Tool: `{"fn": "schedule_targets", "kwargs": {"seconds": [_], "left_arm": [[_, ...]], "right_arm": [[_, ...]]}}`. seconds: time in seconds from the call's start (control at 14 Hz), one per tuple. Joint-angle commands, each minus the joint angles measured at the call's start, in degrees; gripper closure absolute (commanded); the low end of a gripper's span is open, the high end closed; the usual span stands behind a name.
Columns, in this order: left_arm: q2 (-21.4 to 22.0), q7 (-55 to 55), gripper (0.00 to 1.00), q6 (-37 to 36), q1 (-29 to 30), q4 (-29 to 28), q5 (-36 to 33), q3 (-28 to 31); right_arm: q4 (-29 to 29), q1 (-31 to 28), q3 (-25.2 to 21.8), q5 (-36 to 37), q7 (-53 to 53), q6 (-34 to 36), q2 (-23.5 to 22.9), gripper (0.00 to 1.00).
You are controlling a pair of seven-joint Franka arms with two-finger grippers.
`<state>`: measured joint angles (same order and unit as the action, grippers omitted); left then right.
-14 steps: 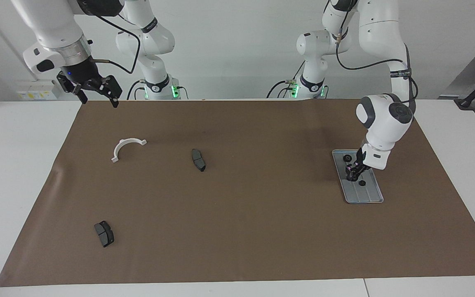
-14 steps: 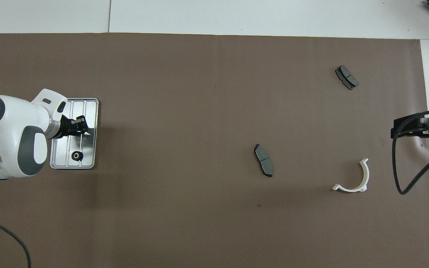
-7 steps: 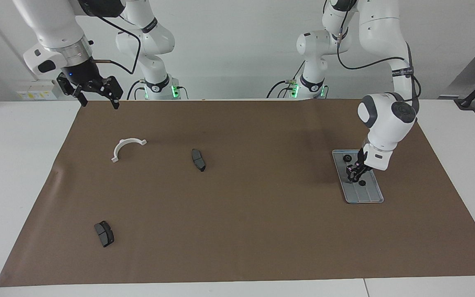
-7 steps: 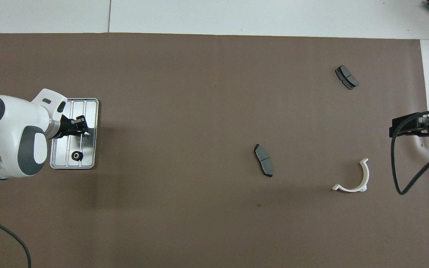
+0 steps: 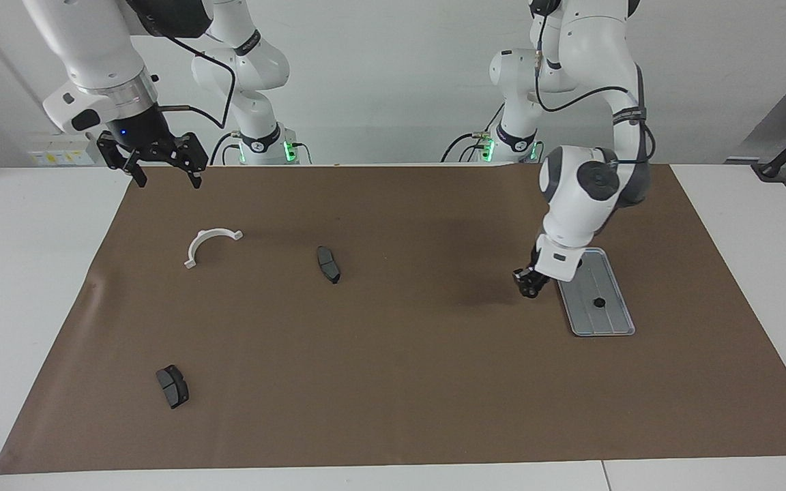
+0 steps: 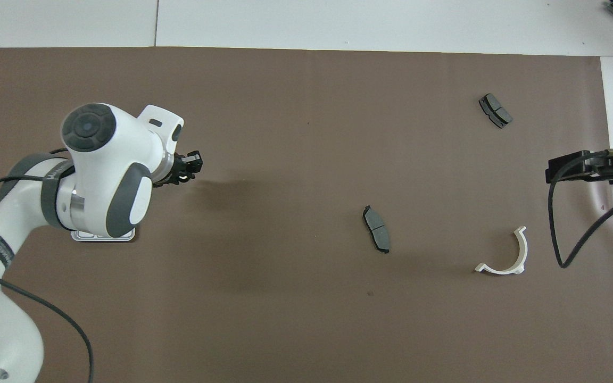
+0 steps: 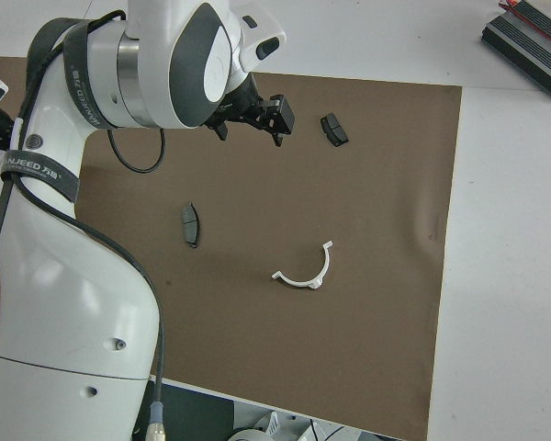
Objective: Place bearing gear from tray to pile
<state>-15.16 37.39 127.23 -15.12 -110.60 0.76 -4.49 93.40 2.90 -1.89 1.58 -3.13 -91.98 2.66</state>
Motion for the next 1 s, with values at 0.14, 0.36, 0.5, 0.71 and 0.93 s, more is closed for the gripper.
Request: {"fn": "schedule_targets", "kwargs": {"seconds": [0.14,0.36,0.5,0.71,0.93], "left_arm": [[-0.39,17.77,0.96,2.91,-14.12,-1.11,-1.37,0.97],[-1.8,22.11,0.96,6.27,-19.4,-1.55,-1.37,0.88],[-3.29,23.25,0.87,8.81,-21.86,-2.16,-1.37,0.88],[-4.35,25.19,0.43,15.4,-22.84,-2.78,-1.37,0.88],[-4.27,25.1,0.07,14.72,-22.93,-1.73,-1.37,1.06]], "right_arm": [[2.39,-0.52,0.31,-0.35,1.46,-2.93,0.15,0.0],[2.84,-0.26,0.31,-0.26,1.46,-6.53,-2.56,0.0],[2.93,0.7,0.31,-0.26,1.46,-9.69,-5.29,0.0],[5.63,2.9,0.31,-0.35,0.67,-15.13,-7.41,0.0],[9.68,6.23,0.31,-0.35,-3.45,-20.07,-7.5,0.0]]}}
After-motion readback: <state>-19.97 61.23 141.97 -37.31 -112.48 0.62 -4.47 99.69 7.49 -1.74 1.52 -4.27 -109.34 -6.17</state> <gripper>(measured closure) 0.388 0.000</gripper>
